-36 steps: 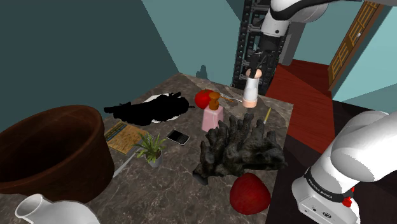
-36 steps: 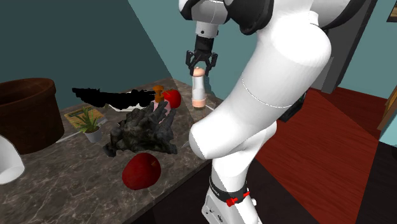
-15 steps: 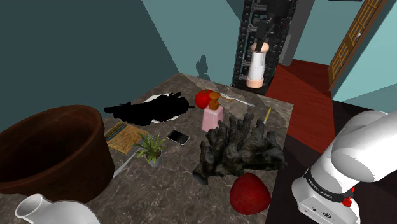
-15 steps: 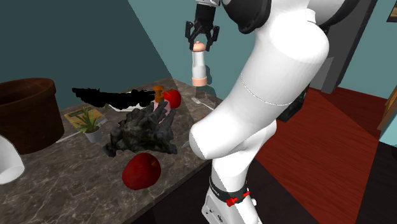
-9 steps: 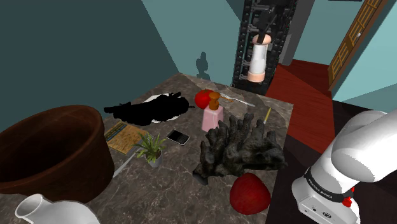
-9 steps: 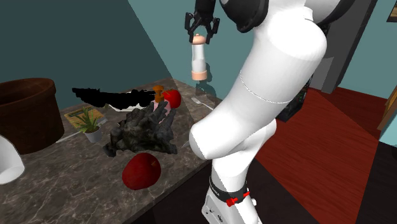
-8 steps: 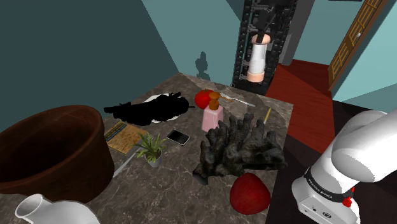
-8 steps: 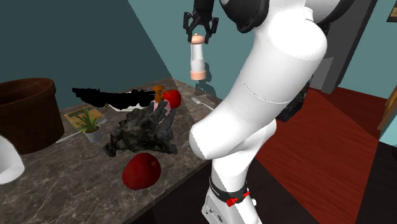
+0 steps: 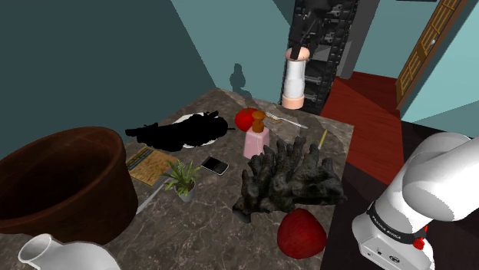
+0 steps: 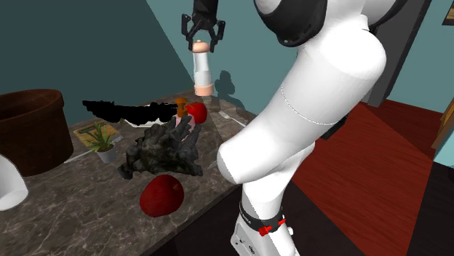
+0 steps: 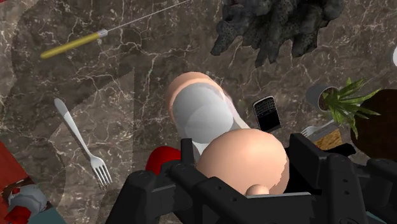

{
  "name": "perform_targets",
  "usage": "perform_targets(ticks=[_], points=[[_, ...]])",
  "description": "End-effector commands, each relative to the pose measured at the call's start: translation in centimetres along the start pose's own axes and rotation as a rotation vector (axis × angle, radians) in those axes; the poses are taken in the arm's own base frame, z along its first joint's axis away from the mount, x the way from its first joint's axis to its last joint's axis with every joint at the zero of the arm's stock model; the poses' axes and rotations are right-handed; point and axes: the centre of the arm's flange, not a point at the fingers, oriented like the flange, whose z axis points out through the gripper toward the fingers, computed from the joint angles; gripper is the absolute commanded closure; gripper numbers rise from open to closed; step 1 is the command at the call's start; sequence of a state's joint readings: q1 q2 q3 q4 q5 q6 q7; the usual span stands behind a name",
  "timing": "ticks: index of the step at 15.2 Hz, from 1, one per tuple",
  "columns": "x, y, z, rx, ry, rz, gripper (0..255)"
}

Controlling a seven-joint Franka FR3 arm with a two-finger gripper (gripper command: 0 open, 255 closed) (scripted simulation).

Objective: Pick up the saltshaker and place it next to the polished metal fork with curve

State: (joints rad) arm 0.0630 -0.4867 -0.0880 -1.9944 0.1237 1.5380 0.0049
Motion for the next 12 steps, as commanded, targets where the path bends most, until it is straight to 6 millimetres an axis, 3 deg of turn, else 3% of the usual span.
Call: perform_targets(ticks=[1, 12], points=[[-0.2, -2.6, 0.2, 0.000, 0.000, 0.002, 255], [-1.4, -16.9, 2.5, 0.000, 0.000, 0.002, 255]])
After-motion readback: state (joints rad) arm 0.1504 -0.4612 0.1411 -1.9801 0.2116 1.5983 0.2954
